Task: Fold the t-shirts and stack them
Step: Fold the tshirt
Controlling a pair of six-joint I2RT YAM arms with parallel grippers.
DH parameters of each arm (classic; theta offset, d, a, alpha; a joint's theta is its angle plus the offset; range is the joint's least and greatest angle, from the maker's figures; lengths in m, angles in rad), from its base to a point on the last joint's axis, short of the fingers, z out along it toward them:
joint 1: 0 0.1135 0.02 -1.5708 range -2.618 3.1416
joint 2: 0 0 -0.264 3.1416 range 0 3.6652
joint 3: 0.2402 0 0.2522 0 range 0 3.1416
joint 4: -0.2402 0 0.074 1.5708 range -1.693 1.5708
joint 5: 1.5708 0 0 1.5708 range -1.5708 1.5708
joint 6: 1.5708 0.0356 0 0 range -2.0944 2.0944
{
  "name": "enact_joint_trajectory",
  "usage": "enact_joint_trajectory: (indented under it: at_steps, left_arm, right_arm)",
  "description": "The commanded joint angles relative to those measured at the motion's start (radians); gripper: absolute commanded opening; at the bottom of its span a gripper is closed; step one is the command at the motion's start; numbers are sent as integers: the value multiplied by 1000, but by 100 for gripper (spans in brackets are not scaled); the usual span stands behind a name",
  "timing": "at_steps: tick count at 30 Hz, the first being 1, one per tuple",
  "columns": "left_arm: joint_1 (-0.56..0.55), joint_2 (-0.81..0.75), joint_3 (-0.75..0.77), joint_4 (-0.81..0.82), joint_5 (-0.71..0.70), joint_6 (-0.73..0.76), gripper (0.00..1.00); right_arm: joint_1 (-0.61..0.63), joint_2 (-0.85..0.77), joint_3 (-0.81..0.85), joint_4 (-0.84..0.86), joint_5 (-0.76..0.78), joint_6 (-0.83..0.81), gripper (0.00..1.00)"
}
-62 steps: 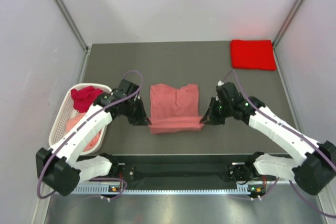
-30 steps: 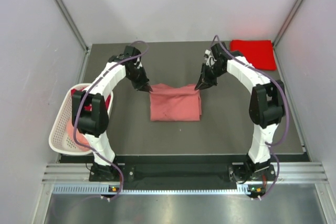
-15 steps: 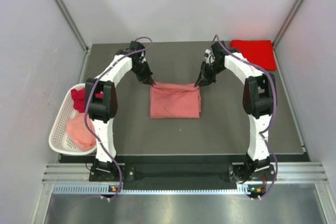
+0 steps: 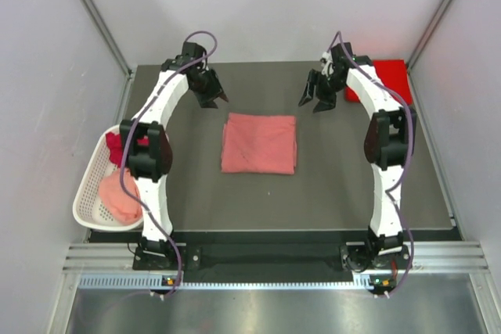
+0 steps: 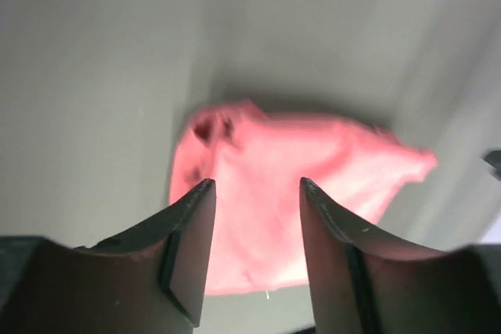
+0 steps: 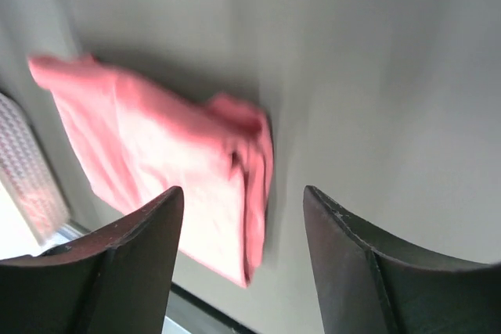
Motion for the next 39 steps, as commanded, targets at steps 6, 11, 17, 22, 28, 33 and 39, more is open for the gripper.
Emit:
enact_joint_trajectory:
  at_steps: [6, 11, 17, 22, 28, 33, 39]
  left_arm:
    - [-33, -236, -367, 302, 269, -73, 49]
    - [-34, -198, -335, 331, 166, 156, 61]
    - [-33, -86, -205, 280, 122, 351, 64]
    - [-25, -36, -151, 242, 108, 431, 66]
    - [-20, -6, -159, 288, 164, 418, 67]
    - [-17, 48, -143, 291, 236, 402, 66]
    - [-14, 88, -140, 317, 299, 369, 55]
  right_arm:
    - [107, -193, -134, -16, 98, -105, 63]
    - [109, -164, -133, 42, 84, -158, 71]
    - [120, -125, -128, 114, 69, -211, 77]
    - [121, -75, -99, 115, 55, -238, 78]
    - [126, -20, -74, 142, 21, -217, 71]
    - [129, 14, -50, 138, 1, -208, 63]
    - [129, 25, -50, 142, -10, -194, 59]
